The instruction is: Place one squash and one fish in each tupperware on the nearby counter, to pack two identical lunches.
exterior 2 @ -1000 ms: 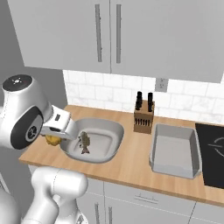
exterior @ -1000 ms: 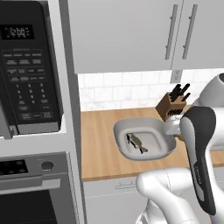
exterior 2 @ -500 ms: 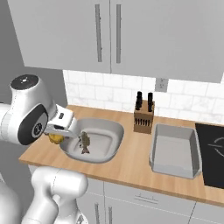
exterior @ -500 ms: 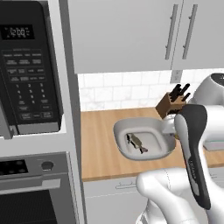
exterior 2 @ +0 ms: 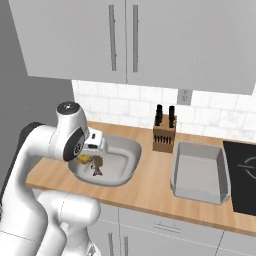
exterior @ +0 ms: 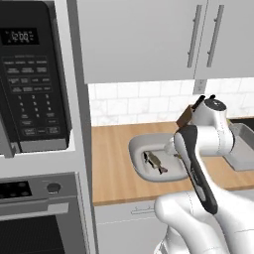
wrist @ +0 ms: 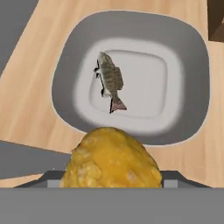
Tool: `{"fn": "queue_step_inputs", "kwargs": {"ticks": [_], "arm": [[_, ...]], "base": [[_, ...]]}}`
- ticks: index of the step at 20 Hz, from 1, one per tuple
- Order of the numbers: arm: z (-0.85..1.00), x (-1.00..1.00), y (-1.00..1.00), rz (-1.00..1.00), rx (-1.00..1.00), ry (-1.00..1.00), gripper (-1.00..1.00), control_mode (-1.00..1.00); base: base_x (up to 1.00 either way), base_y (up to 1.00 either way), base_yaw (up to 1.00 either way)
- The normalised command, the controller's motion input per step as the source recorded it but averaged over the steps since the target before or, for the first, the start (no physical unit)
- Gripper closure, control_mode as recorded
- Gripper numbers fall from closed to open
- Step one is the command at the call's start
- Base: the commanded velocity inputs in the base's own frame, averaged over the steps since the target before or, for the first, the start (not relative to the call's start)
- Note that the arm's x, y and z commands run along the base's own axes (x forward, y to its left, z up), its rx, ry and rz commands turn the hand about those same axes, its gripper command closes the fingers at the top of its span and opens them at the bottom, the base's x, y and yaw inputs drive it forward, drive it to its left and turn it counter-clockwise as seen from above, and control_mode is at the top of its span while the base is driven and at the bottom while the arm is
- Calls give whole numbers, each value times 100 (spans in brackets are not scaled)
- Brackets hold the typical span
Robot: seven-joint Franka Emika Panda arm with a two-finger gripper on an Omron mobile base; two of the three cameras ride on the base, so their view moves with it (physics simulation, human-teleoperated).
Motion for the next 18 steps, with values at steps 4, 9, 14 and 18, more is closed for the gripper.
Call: {"fn": "queue_step_inputs", "kwargs": {"ticks": [4, 9, 14, 18], "arm": [[-4, 100, -38, 1, -6, 29, 100, -100], [-5, 98, -19, 0, -9, 47, 100, -100], [-86, 51, -8, 2, 0, 9, 100, -100], [-83, 39, 0, 1, 1, 0, 100, -100]], "base": [[0, 0, 0], [0, 0, 0], [0, 0, 0], [0, 0, 0]]}}
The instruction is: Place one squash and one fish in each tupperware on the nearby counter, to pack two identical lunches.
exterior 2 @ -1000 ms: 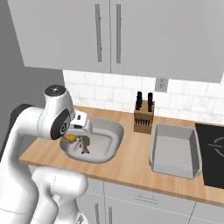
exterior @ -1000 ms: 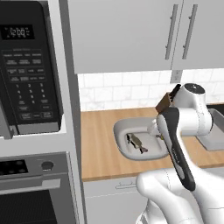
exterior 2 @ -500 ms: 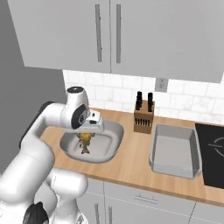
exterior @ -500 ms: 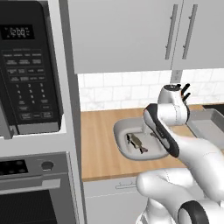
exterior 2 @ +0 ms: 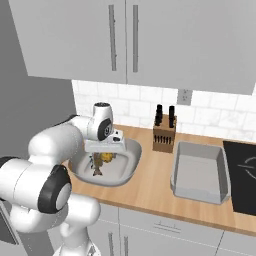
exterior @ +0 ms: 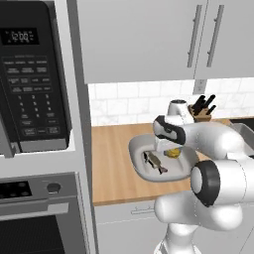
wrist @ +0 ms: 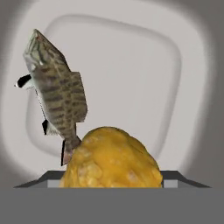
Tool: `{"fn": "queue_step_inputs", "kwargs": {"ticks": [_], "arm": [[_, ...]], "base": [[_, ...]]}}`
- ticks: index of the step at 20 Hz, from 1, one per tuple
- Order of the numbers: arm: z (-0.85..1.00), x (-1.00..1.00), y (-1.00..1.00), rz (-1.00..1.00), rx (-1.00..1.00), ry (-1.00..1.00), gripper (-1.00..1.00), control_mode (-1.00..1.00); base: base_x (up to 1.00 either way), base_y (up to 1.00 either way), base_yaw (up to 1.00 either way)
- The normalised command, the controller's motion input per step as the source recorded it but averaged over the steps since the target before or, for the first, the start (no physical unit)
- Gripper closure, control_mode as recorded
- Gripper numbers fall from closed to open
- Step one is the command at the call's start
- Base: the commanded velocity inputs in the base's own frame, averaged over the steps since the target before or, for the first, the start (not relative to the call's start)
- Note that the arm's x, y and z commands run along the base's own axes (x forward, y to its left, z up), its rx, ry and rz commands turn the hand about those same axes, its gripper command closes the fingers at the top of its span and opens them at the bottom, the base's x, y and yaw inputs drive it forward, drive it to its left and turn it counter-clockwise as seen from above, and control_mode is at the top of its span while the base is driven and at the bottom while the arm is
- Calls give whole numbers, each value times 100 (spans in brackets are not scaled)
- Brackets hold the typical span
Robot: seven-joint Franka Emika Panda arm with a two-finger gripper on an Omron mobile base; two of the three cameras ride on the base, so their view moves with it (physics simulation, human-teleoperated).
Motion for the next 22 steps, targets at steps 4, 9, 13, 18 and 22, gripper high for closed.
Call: {"fn": "queue_step_inputs", "kwargs": {"ticks": [4, 9, 13, 18, 22], "arm": [[-55, 40, -4, 0, 0, -1, 100, -100], [-38, 7, -23, 0, 0, 0, 100, -100], [-20, 22, -3, 6, 4, -4, -100, -100], [-5, 37, 0, 8, 1, -2, -100, -100], [16, 19, 0, 3, -3, 0, -100, -100]], "base": [[0, 0, 0], [0, 0, 0], [0, 0, 0], [0, 0, 0], [0, 0, 0]]}}
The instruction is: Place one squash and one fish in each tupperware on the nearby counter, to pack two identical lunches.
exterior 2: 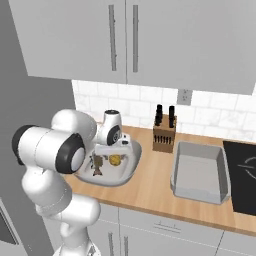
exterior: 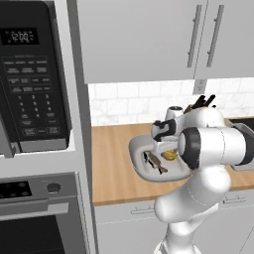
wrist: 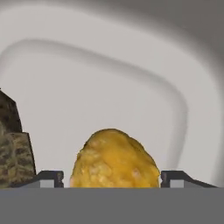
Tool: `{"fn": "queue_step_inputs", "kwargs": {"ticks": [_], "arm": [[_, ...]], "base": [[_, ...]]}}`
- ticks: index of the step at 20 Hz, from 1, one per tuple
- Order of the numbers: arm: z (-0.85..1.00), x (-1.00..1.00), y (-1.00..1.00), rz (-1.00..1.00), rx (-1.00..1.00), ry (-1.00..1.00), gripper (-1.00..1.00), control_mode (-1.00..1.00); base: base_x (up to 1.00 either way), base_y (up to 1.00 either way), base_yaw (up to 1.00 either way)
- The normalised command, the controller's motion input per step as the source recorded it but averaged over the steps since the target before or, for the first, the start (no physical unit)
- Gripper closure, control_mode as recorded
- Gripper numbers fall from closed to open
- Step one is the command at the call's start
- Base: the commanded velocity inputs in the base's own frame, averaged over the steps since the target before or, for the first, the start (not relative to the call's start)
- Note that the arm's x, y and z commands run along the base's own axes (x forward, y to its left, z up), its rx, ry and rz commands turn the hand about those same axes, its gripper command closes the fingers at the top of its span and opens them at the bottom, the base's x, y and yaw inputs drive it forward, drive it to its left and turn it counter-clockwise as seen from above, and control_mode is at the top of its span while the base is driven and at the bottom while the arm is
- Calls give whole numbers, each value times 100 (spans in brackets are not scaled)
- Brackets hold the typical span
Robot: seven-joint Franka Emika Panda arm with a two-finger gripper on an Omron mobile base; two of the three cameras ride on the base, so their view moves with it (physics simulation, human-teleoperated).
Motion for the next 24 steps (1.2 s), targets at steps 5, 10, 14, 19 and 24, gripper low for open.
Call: {"fn": "queue_step_inputs", "kwargs": {"ticks": [5, 10, 14, 19, 24], "arm": [[48, -39, 0, 0, 0, -1, -100, -100], [70, -98, 0, 0, 7, -11, -100, -100], [60, -100, 0, 0, 7, -10, -100, -100], [90, -100, 4, -1, 3, -3, -100, -100], [65, -100, 16, -1, 0, 2, -100, -100]], "base": [[0, 0, 0], [0, 0, 0], [0, 0, 0], [0, 0, 0], [0, 0, 0]]}}
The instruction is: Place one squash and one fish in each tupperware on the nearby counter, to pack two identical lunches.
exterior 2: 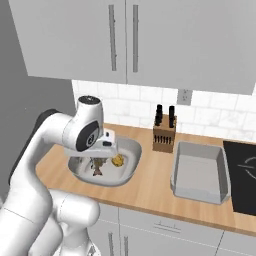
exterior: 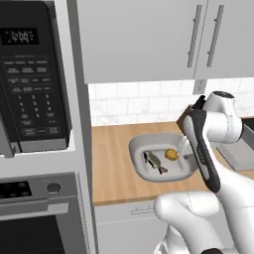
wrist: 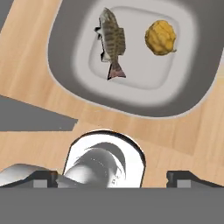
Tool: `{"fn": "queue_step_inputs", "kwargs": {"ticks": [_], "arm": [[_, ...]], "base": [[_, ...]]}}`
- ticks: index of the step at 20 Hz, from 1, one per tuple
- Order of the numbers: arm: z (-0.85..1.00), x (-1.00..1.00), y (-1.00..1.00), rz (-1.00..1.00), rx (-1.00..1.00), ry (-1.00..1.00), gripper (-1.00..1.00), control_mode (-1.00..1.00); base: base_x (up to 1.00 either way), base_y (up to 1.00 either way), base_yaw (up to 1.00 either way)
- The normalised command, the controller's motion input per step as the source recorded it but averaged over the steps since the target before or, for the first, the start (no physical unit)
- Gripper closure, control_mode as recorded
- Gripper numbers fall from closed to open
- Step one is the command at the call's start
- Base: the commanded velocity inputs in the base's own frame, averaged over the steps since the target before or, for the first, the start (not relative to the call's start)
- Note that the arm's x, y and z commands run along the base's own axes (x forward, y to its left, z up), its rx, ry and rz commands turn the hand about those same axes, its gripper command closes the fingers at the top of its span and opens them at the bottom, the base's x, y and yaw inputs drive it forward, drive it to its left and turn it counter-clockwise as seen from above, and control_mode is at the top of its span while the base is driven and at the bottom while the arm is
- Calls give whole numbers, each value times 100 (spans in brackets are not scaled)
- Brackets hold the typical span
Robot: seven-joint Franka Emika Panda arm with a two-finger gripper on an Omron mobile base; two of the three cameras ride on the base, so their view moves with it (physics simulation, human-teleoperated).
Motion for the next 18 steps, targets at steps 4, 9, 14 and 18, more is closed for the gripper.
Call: {"fn": "queue_step_inputs", "kwargs": {"ticks": [4, 9, 14, 18], "arm": [[31, -100, 41, -7, 0, 1, -100, -100], [34, -81, 15, -4, 0, 0, -100, -100], [1, 0, 0, 0, 1, -2, -100, -100], [0, 0, 0, 0, 0, 0, -100, 100]], "base": [[0, 0, 0], [0, 0, 0], [0, 0, 0], [-74, 5, 5]]}}
